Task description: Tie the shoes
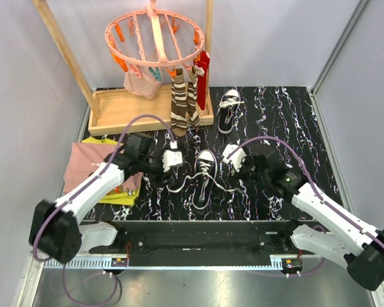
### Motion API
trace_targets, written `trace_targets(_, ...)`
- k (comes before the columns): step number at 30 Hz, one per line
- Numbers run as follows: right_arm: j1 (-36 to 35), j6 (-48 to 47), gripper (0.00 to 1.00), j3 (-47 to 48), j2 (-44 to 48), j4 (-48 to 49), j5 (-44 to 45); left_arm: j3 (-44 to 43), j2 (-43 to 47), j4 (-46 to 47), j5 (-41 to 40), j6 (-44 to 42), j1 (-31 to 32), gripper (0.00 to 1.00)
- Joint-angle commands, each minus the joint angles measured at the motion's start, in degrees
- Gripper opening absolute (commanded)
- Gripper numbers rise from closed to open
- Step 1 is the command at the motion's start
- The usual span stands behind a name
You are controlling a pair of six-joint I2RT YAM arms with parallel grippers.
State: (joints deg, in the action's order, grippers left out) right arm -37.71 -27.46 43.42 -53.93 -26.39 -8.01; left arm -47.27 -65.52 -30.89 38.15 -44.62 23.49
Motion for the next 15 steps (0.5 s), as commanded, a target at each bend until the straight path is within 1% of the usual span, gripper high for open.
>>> trace_targets(1, 0.18, -2.77, 0.98, -0.52, -0.91, -0.76, -1.65, -3.18, -9.33, 1.97, -3.52, -1.35, 3.58, 0.65)
trace_targets(3, 0.18, -2.6, 0.97, -0.62, -1.61, -2.08, -3.06, -4.5, -12.86, 4.52, -5.45, 1.28, 4.98, 0.59)
trace_targets(4, 0.18, -1.99, 0.97, -0.96, -1.7, -2.35, -4.11, -5.55, -16.62, 4.53, -6.33, 2.6, 5.51, 0.56)
trace_targets(5, 0.18, -1.63, 0.97, -1.23, -1.7, -2.43, -4.47, -6.77, -18.31, 4.09, -7.81, 3.22, 5.87, 0.51)
trace_targets(6, 0.18, -1.28, 0.97, -1.32, -1.79, -2.78, -4.64, -8.88, -19.9, 3.91, -8.26, 3.83, 6.57, 0.49)
trace_targets(8, 0.18, -0.66, 0.95, -2.11, -2.05, -3.05, -4.03, -11.08, -24.21, 3.74, -9.58, 6.9, 7.01, 0.4)
trace_targets(9, 0.18, -0.84, 0.95, -2.46, -1.97, -3.05, -3.77, -13.53, -25.79, 3.3, -9.85, 8.22, 7.53, 0.38)
trace_targets(10, 0.18, -1.62, 0.95, -3.24, -1.71, -2.96, -3.68, -14.77, -28.5, 2.86, -10.02, 10.84, 7.8, 0.37)
trace_targets(12, 0.36, -1.89, 0.94, -4.21, -1.35, -2.61, -3.07, -16.53, -30.89, 1.89, -9.76, 12.97, 8.41, 0.38)
trace_targets(14, 0.36, -1.72, 0.94, -4.66, -0.74, -2.52, -2.89, -17.86, -33.62, 1.37, -10.11, 14.82, 8.86, 0.41)
trace_targets(15, 0.36, -1.63, 0.94, -5.01, -0.56, -2.61, -2.63, -18.12, -34.23, 1.1, -10.38, 15.0, 9.29, 0.45)
